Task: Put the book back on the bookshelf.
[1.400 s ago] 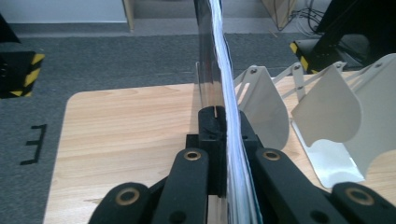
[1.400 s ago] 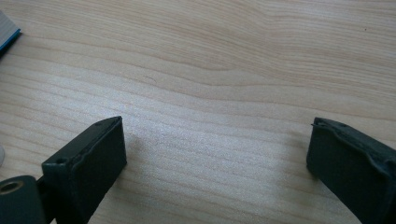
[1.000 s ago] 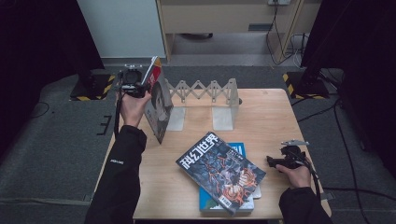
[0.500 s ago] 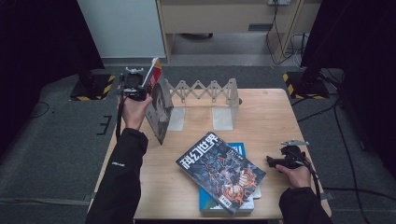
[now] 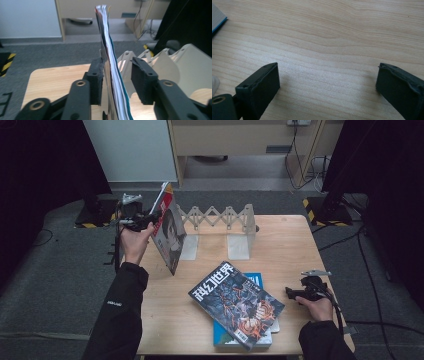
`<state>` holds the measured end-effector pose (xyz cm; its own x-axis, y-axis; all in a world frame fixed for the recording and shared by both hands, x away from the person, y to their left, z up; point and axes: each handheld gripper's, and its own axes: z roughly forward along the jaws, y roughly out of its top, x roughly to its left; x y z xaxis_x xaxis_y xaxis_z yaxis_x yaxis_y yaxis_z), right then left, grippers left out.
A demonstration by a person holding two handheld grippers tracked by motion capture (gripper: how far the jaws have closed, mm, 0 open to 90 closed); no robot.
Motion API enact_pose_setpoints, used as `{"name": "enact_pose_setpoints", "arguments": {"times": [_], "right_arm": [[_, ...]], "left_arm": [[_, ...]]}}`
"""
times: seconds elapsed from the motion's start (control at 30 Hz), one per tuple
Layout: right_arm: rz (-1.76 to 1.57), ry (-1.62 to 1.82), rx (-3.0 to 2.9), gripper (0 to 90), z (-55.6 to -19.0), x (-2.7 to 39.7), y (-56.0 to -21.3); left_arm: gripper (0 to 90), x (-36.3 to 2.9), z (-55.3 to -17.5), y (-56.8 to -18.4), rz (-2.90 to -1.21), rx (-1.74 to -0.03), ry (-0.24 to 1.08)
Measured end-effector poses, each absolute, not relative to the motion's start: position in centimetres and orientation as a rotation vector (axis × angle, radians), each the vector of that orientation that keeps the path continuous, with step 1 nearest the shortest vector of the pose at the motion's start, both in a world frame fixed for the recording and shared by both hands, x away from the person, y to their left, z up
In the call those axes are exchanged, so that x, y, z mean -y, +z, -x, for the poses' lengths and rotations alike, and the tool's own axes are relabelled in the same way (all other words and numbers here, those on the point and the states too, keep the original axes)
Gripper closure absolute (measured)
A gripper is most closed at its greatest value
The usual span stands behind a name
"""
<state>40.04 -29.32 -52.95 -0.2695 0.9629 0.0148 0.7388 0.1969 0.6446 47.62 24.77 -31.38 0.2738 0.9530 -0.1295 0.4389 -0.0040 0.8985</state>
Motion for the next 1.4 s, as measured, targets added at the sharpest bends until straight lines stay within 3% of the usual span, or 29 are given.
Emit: {"name": "enact_pose_setpoints", "arguments": {"times": [0.43,0.9,1.4], "right_arm": [[-1.589,0.790,-2.042,6.3,-39.8,29.3,-52.0],[-1.574,0.858,-2.019,7.2,-39.2,28.7,-50.8],[-1.441,0.896,-2.011,13.5,-38.1,27.3,-49.2]], "left_arm": [[41.4,-26.7,-42.6,-31.5,-1.503,-1.179,0.624],[26.5,-27.2,-37.2,-37.2,-1.525,-1.152,0.535],[18.4,-25.1,-34.5,-43.0,-1.618,-1.166,0.447]]}}
